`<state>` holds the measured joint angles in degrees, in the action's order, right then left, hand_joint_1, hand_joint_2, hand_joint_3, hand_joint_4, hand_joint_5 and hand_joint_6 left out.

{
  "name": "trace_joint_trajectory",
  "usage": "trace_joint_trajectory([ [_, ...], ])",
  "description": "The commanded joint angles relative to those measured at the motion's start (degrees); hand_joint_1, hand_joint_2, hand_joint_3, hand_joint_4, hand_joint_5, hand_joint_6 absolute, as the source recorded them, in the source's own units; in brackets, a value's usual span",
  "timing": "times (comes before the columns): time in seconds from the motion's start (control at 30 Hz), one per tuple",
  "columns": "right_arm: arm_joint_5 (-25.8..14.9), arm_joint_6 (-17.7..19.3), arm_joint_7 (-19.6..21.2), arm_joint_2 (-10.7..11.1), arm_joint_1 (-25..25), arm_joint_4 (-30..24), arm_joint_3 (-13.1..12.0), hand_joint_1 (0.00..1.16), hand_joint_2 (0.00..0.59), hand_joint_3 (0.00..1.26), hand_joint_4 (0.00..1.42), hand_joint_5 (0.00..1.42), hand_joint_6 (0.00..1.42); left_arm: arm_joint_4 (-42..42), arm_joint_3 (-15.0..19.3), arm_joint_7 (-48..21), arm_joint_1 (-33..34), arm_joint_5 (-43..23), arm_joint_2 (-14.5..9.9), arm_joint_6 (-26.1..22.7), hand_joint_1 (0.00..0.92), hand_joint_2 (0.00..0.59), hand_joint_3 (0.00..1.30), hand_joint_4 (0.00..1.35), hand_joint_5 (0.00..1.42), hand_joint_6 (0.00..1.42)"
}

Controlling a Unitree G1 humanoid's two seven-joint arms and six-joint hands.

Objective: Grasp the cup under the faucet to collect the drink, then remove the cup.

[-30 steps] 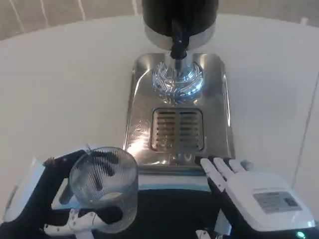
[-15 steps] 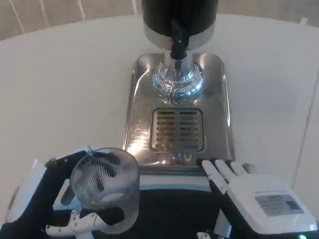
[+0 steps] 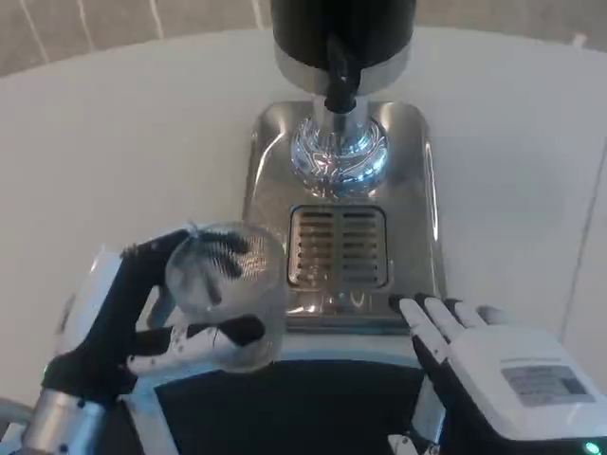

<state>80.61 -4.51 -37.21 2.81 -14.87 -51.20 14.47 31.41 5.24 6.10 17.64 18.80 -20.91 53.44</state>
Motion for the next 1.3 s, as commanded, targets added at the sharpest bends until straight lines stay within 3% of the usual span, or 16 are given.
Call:
trace_joint_trajectory([
  [0.03, -0.15, 0.56, -1.38, -0.19, -0.51, -0.69, 0.10, 0.51, 0.495, 0.00, 0.00, 0.00, 0.00, 3.41, -0.76, 3.05, 4.14, 1.30, 0.41, -0.36, 0.583, 0.011, 0.98, 1.15, 1.35, 1.42],
  [0.27, 0.36, 0.85, -3.03, -0.68, -1.81, -1.87, 0.50, 0.51, 0.503, 0.00, 0.00, 0.00, 0.00, 11.79, -3.28, 6.98, 12.10, 4.16, 1.36, -0.96, 0.583, 0.011, 0.97, 1.15, 1.35, 1.42],
  [0.5, 0.41, 0.51, -4.56, -0.90, 0.35, -0.96, -0.39, 0.50, 0.505, 0.00, 0.00, 0.00, 0.00, 18.24, -6.39, 10.22, 17.53, 5.98, 2.41, -0.73, 0.583, 0.010, 0.97, 1.15, 1.35, 1.42],
  [1.3, 1.27, 0.76, -7.78, -2.29, -0.85, -2.87, -1.39, 0.48, 0.498, 0.00, 0.00, 0.00, 0.00, 32.43, -14.07, 18.75, 29.23, 8.69, 6.49, -3.35, 0.583, 0.009, 0.97, 1.15, 1.35, 1.42],
])
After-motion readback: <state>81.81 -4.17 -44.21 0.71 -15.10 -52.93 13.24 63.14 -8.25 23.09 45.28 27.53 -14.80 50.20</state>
